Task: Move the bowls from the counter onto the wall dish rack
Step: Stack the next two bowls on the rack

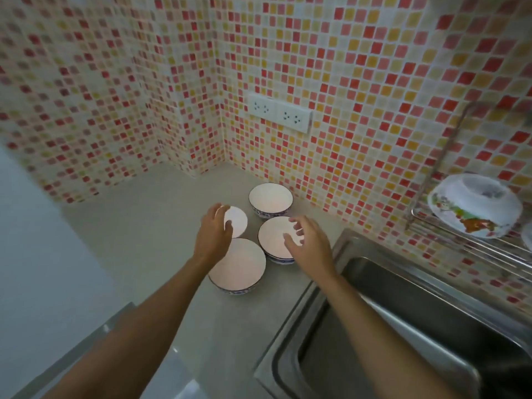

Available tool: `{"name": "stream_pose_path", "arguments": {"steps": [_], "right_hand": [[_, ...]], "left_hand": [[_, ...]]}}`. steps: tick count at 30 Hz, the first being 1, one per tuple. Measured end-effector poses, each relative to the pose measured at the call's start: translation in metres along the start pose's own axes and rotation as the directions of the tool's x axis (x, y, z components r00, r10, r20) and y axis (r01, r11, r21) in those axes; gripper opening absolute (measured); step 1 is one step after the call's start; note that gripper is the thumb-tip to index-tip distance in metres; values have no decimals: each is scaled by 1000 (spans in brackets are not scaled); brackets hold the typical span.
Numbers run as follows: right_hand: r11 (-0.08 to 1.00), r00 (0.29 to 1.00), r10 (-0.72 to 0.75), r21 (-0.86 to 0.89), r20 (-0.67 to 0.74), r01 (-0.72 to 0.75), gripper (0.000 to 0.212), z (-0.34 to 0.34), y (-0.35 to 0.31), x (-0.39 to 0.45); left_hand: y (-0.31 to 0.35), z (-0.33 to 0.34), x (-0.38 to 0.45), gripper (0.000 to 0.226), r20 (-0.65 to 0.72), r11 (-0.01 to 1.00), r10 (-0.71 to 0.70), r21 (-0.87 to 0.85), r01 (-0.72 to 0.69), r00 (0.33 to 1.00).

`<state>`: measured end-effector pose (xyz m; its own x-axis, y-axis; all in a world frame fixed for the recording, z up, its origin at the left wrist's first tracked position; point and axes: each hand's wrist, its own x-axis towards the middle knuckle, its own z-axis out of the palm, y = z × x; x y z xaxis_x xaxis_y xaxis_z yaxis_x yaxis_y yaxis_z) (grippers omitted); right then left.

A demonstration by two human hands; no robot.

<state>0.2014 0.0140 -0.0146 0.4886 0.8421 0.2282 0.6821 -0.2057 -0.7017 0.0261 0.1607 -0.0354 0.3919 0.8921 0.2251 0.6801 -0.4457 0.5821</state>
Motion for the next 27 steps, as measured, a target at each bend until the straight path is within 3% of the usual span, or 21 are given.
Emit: {"name": "stream_pose_path", "arguments": {"steps": [5,9,13,19,24,27], "right_hand": [[974,962,196,76,190,-213,38,79,-5,48],[946,935,296,74,194,-314,38,125,-9,85],[944,928,329,-71,176,-322,43,160,-13,113],[887,850,462,-129,254,-444,44,192,-15,120],[868,851,491,-19,184,-497,53,188,-24,118],[867,865,485,56,129,-495,47,172,-33,120]], "left_hand": [[-57,1,42,47,101,987,-141,-67,148,985],[-86,14,71,56,228,911,-342,-158,382,911],[-112,32,85,62,346,858,-409,-170,485,845],[-129,47,91,40,377,840,-423,-177,513,824],[-130,40,98,35,334,886,-330,-213,411,883],[-117,25,109,33,286,918,-267,-214,333,920]]}}
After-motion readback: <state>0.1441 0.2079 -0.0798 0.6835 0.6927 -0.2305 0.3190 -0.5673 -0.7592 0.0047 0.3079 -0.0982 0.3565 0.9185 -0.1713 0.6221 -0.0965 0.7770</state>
